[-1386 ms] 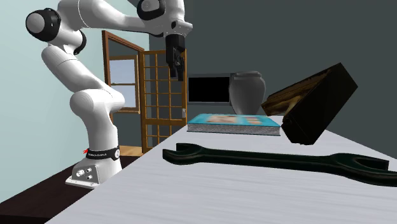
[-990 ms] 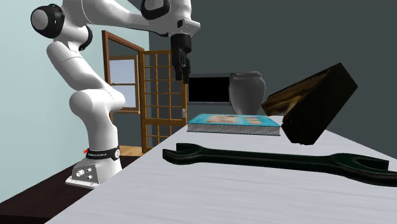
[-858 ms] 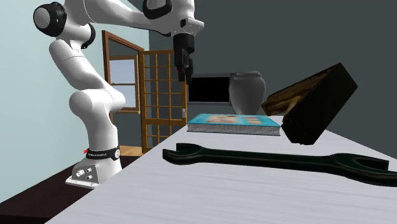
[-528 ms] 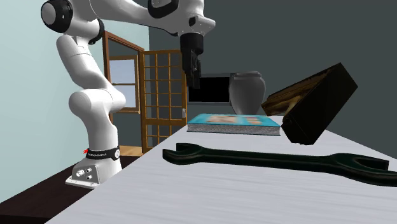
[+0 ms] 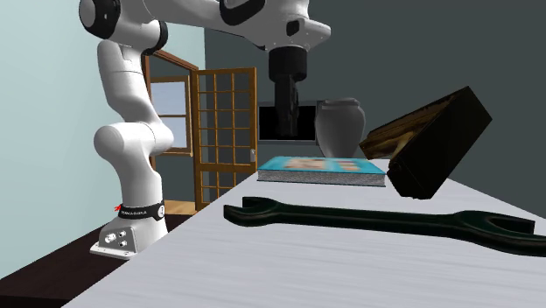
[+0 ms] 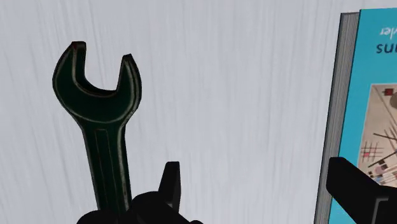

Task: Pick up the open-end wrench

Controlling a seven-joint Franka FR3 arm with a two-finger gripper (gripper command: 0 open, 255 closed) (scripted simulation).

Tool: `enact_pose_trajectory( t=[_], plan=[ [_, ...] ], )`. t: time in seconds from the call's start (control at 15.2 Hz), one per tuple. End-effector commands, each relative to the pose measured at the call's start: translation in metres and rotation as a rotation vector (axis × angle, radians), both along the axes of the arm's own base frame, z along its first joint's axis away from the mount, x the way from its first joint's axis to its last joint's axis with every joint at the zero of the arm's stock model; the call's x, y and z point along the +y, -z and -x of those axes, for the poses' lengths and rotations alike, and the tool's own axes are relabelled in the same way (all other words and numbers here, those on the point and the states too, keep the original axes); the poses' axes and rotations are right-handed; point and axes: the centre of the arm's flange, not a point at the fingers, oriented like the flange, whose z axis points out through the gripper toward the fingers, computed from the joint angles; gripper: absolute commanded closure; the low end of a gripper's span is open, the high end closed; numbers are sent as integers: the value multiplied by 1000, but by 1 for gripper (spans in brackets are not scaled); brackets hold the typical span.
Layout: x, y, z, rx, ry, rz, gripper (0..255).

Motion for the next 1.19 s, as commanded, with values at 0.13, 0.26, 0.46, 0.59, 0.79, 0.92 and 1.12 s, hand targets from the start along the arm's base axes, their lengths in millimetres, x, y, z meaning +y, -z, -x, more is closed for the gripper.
enact_pose_trajectory(
  t=[0.13,0.26,0.46,0.59,0.79,0.92,1.12],
  plan=[
    [-41,17,-30,8,0,-12,0],
    [-63,25,-45,12,1,-19,0],
    [-95,39,-66,18,2,-29,0],
    [-117,48,-81,22,3,-35,0],
    [-149,62,-102,28,4,-45,0],
    [-160,72,-109,29,4,-48,0],
    [-160,88,-109,29,4,-48,0]
  ],
)
